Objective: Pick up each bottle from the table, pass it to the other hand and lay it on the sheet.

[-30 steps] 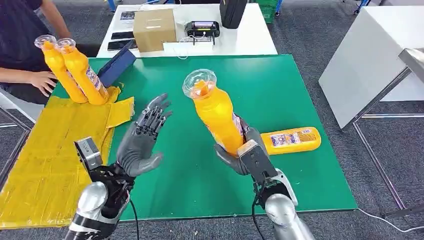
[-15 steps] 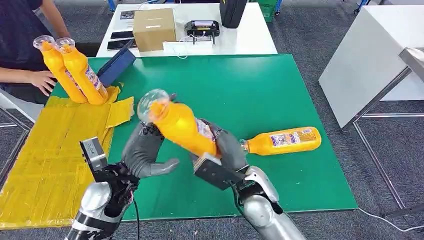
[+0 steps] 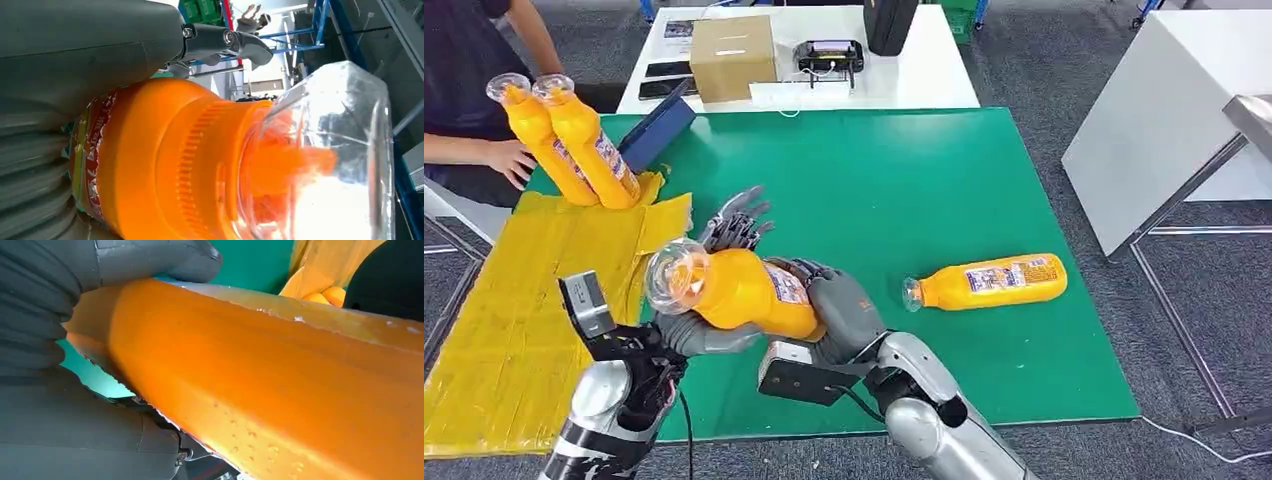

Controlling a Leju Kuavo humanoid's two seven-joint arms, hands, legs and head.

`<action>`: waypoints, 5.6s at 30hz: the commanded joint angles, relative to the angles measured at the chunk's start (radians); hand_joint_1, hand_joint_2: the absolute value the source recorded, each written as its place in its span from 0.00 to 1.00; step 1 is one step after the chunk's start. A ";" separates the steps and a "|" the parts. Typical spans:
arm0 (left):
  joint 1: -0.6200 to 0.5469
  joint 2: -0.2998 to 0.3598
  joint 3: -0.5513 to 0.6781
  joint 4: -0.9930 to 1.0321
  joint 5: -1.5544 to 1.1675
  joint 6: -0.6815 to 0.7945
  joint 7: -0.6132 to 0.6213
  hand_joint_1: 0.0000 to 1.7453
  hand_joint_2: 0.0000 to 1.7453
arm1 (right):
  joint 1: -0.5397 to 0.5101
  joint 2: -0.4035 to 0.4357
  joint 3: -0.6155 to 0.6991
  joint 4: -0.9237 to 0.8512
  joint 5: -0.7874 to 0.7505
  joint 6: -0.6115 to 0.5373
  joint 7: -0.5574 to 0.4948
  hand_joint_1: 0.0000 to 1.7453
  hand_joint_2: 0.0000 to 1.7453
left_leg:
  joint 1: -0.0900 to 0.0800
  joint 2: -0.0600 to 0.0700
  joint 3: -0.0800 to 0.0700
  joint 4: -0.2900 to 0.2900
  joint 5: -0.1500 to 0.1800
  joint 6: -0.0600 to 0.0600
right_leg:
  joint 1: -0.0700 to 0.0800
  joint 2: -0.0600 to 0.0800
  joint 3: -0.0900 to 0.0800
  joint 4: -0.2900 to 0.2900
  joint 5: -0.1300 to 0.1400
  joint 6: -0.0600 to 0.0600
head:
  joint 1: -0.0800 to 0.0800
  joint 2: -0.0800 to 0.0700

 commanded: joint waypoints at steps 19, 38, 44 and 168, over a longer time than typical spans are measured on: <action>-0.052 0.029 -0.033 0.046 -0.171 0.030 -0.061 1.00 1.00 | -0.016 -0.033 0.080 0.027 -0.005 0.020 0.025 1.00 1.00 | 0.002 -0.003 0.003 0.000 -0.001 -0.002 | 0.001 0.002 0.004 -0.001 -0.002 -0.002 | 0.000 0.000; -0.111 0.142 0.005 0.109 -1.285 0.577 0.040 1.00 1.00 | 0.228 -0.104 -0.322 -0.179 0.193 -0.049 0.111 0.00 1.00 | 0.003 -0.005 0.005 0.001 -0.003 -0.003 | 0.002 0.004 0.007 0.000 -0.003 -0.003 | 0.000 0.000; -0.120 0.208 -0.017 0.202 -1.615 0.654 0.155 1.00 1.00 | 0.292 -0.153 -0.415 -0.221 0.167 -0.065 0.134 0.00 1.00 | 0.001 -0.004 0.003 0.000 -0.002 -0.002 | 0.001 0.001 0.004 -0.001 -0.002 -0.002 | 0.000 0.000; -0.037 0.046 0.088 0.121 -0.181 0.059 0.060 0.00 1.00 | 0.078 0.029 -0.452 0.053 -0.386 -0.017 -0.047 1.00 1.00 | 0.004 -0.001 0.009 0.003 -0.005 -0.007 | 0.003 0.009 0.006 0.004 -0.004 -0.002 | -0.001 0.000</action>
